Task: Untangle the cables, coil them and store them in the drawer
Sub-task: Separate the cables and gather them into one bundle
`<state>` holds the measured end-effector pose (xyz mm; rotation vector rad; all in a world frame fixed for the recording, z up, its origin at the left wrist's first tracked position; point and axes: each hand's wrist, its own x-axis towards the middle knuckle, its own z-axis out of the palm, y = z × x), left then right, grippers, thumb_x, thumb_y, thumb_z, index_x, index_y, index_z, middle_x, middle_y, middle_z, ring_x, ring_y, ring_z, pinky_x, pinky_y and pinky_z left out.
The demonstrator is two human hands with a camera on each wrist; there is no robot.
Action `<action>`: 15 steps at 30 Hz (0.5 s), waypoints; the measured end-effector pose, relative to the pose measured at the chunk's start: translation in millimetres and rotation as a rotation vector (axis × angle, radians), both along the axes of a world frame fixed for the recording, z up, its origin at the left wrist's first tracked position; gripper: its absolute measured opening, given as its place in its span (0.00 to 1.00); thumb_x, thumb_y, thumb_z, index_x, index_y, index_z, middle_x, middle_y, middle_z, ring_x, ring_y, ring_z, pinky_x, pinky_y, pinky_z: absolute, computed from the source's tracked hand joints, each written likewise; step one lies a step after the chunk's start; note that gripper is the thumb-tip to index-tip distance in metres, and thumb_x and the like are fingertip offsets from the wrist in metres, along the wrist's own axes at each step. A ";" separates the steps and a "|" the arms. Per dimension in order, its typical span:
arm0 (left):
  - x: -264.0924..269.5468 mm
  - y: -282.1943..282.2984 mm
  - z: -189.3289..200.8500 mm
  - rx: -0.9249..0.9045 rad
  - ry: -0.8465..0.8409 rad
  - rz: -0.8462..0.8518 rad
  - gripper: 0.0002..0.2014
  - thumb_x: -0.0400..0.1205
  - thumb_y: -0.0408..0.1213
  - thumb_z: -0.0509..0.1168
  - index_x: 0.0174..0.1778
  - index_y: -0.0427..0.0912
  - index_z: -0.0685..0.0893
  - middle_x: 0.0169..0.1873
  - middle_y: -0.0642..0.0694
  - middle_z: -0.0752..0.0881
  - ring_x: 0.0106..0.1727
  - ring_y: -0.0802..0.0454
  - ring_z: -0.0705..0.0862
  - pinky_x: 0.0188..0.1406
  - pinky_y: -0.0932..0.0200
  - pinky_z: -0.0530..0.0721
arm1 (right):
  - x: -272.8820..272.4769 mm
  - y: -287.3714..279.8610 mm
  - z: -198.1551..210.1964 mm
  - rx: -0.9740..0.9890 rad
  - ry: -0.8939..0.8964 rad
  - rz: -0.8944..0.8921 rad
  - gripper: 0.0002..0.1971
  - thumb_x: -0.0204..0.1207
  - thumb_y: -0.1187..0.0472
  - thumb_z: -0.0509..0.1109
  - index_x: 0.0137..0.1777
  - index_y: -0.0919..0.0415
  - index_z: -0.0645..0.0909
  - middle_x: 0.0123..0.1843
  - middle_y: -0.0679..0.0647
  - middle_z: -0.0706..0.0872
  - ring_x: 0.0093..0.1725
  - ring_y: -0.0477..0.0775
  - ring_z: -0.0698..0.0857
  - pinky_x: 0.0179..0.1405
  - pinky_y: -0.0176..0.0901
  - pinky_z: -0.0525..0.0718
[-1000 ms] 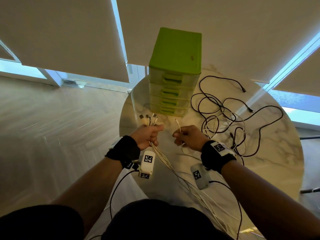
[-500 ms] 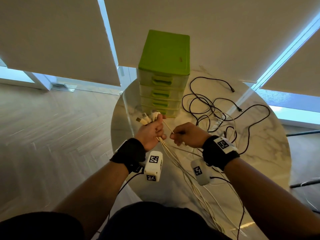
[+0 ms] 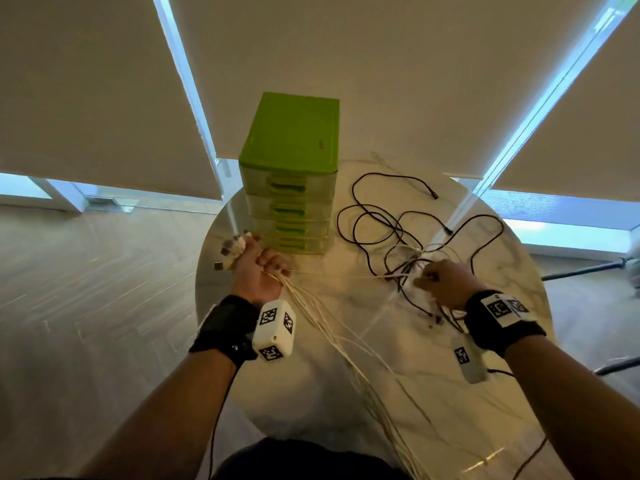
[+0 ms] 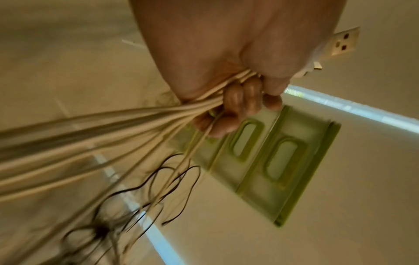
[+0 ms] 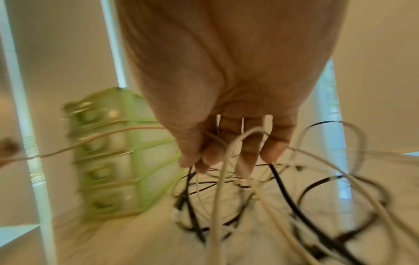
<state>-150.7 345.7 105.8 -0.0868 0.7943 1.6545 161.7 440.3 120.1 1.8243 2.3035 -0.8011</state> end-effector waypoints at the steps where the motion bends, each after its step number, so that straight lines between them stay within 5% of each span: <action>1: -6.5 1.7 1.6 0.001 0.045 0.024 0.13 0.86 0.51 0.55 0.38 0.52 0.74 0.15 0.55 0.62 0.16 0.59 0.62 0.20 0.67 0.66 | 15.7 6.0 5.5 0.041 0.013 -0.053 0.14 0.79 0.49 0.68 0.35 0.54 0.81 0.36 0.53 0.83 0.39 0.55 0.83 0.36 0.41 0.73; 4: -9.7 2.8 9.5 0.001 0.230 -0.028 0.13 0.87 0.44 0.56 0.35 0.50 0.71 0.14 0.55 0.61 0.14 0.61 0.59 0.15 0.67 0.59 | 50.9 19.3 29.2 0.136 0.028 -0.104 0.14 0.80 0.50 0.67 0.34 0.53 0.81 0.41 0.57 0.86 0.39 0.50 0.81 0.34 0.40 0.70; 7: 18.1 9.7 17.1 -0.059 0.330 -0.127 0.11 0.87 0.39 0.55 0.39 0.45 0.77 0.13 0.56 0.60 0.12 0.61 0.58 0.12 0.68 0.56 | 57.5 24.9 50.2 0.168 0.041 -0.024 0.11 0.80 0.48 0.66 0.40 0.49 0.85 0.41 0.50 0.85 0.49 0.55 0.83 0.48 0.45 0.75; 11: 75.8 19.9 34.0 -0.030 0.442 -0.328 0.13 0.88 0.41 0.53 0.47 0.41 0.81 0.17 0.53 0.66 0.14 0.61 0.62 0.09 0.69 0.55 | 33.2 15.7 91.5 0.323 -0.103 0.184 0.14 0.81 0.40 0.59 0.52 0.40 0.85 0.48 0.47 0.79 0.57 0.54 0.75 0.65 0.57 0.67; 15: 131.3 29.0 58.8 0.087 0.601 -0.498 0.08 0.87 0.38 0.58 0.53 0.46 0.83 0.22 0.51 0.70 0.16 0.61 0.62 0.12 0.68 0.55 | 5.3 -5.3 143.1 0.265 0.313 0.316 0.15 0.82 0.47 0.62 0.51 0.51 0.88 0.44 0.54 0.82 0.48 0.54 0.80 0.53 0.51 0.75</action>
